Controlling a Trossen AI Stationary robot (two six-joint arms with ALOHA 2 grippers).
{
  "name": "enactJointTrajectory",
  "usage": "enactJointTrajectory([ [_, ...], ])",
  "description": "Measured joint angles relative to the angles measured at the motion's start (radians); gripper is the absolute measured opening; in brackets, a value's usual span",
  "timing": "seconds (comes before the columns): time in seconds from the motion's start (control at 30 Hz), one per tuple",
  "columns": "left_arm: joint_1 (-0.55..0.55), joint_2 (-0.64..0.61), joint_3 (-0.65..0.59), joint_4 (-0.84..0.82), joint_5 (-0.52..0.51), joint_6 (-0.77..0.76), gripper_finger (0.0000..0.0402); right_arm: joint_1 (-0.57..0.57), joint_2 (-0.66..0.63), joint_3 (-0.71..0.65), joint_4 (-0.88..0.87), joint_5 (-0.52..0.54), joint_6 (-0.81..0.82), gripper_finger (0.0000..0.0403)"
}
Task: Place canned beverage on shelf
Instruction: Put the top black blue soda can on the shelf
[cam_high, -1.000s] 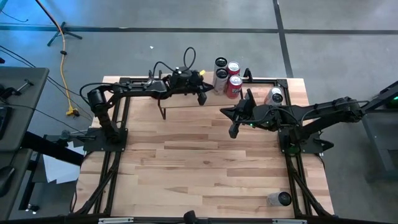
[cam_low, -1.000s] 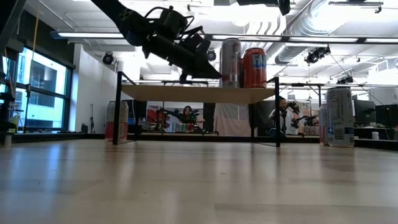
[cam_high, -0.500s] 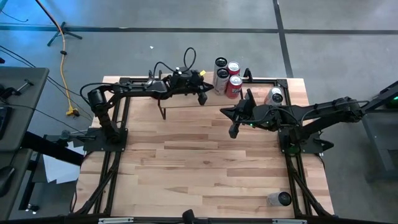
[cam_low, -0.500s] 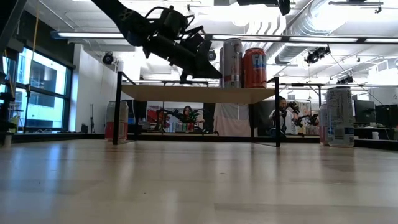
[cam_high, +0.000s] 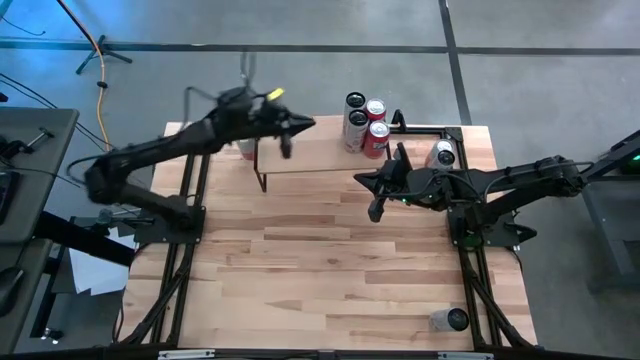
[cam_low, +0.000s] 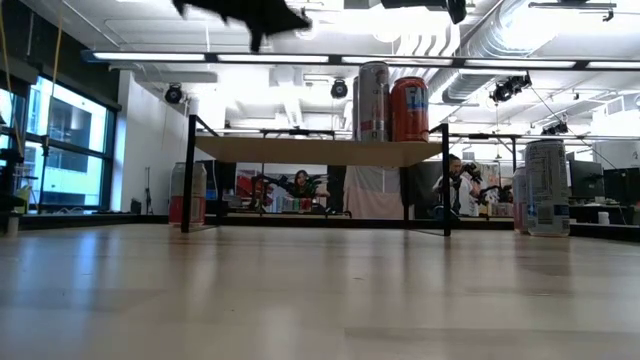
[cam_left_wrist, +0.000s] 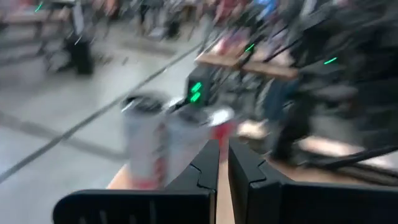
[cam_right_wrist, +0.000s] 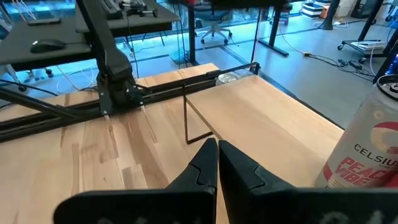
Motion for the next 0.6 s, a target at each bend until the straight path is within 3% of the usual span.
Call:
enactJointTrajectory([
  [0.1,-0.068,-0.121,-0.059,0.045,-0.008,-0.011,0.0000,-0.009,0.000,0.000,0.028,-0.021,0.000,0.0000],
  [0.3,-0.233,-0.322,-0.261,0.203,-0.128,-0.087,0.0000,-0.050,0.000,0.000,0.075,-0.112,-0.001,0.0000],
  [0.47,-0.356,-0.415,-0.409,0.300,-0.210,-0.093,0.0000,-0.074,0.000,0.000,0.152,-0.169,-0.027,0.0000],
  [0.6,-0.398,-0.438,-0.459,0.359,-0.238,-0.093,0.0000,-0.085,0.000,0.000,0.214,-0.208,-0.045,0.0000],
])
